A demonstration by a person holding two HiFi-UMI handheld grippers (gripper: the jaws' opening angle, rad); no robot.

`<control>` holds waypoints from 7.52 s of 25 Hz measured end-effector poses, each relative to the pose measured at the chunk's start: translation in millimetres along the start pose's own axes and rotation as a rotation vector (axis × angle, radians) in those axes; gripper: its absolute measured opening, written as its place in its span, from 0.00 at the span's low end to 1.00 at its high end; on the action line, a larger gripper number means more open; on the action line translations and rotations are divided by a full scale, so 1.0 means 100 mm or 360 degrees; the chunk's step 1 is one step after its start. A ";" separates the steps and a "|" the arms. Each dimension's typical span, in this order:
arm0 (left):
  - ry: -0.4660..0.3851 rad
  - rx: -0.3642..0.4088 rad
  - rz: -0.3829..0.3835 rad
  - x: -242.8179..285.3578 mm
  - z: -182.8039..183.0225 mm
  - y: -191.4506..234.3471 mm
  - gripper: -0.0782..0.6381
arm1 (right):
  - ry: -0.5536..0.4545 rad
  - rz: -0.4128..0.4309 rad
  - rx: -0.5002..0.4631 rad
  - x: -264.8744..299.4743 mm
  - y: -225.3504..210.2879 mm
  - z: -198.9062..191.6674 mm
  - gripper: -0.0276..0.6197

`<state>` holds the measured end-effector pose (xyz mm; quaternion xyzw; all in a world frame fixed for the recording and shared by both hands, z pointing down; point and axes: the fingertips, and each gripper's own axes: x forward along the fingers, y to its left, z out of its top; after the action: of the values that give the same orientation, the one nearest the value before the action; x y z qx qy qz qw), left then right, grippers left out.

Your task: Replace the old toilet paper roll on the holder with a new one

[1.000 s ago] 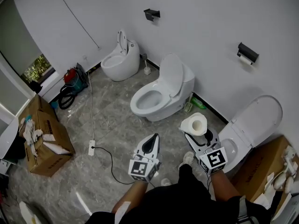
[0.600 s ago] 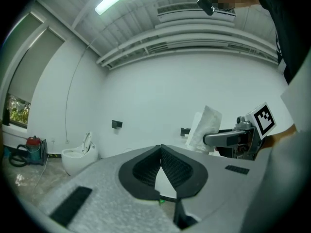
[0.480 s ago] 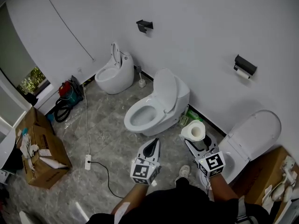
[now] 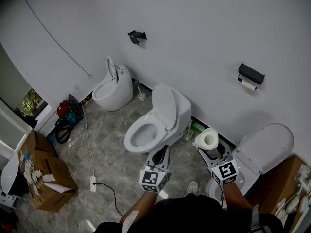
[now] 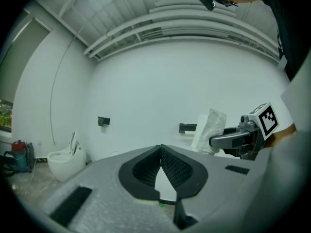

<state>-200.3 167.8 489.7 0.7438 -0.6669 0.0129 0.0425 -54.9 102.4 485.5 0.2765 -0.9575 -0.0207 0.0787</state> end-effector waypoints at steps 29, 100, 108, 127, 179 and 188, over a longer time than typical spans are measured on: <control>0.0063 0.0118 -0.0701 3.03 0.11 -0.84 0.12 | -0.0008 -0.0705 0.0120 0.21 -2.56 -0.16 0.46; -0.0218 0.2218 -0.1212 5.38 -0.08 -2.85 0.43 | 0.0175 -0.1229 0.0221 -0.32 -4.03 -0.35 0.46; -0.0207 0.2308 -0.1117 5.51 -0.15 -2.90 0.43 | 0.0174 -0.1218 0.0217 -0.39 -4.03 -0.34 0.46; -0.0244 0.2290 -0.1072 5.53 -0.13 -2.95 0.36 | 0.0169 -0.1245 0.0220 -0.51 -3.98 -0.36 0.46; -0.0529 0.0646 -0.1357 4.50 0.94 -3.29 0.36 | 0.0100 -0.1470 0.0251 -1.12 -3.82 -0.39 0.46; -0.0319 0.0215 -0.1211 4.48 0.88 -2.62 0.36 | 0.0023 -0.1366 0.0203 -0.76 -3.83 -0.15 0.46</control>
<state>105.8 -255.3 424.1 0.9364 -0.3424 -0.0325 -0.0702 212.8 -180.7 458.2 0.6542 -0.7545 0.0096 0.0523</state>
